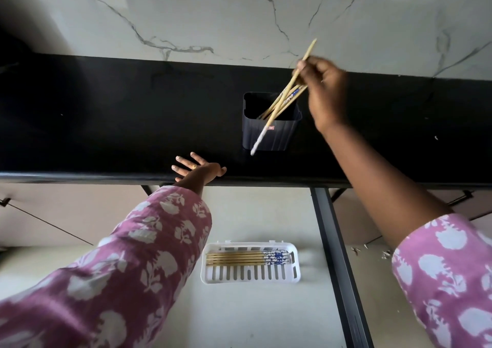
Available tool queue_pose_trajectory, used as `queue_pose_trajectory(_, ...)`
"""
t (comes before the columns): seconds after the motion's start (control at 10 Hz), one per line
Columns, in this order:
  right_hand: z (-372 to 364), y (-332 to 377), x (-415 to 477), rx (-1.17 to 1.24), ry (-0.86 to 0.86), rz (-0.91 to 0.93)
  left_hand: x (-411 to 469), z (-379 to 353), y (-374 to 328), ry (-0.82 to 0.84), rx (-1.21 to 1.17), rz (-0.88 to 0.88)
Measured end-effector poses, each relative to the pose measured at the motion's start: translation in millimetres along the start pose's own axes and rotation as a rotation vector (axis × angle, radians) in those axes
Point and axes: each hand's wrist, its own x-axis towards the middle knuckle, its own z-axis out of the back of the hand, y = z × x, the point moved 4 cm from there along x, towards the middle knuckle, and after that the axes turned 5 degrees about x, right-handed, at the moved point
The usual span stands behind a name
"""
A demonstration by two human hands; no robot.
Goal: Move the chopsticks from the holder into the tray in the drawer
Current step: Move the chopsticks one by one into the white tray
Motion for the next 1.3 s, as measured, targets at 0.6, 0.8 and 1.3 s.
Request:
queue_pose_trajectory(0.6,-93,-164,-285,-0.849,1.404,-0.074,-5,4,3,0.014,0.036,-0.045)
queue_pose_trajectory(0.8,-97,-183,-326,-1.025,1.587,0.080,-4,5,2,0.020,0.049,-0.026)
queue_pose_trajectory(1.3,-109,-210,-340,-0.975,1.516,0.075,-2,6,0,0.049,0.050,-0.014)
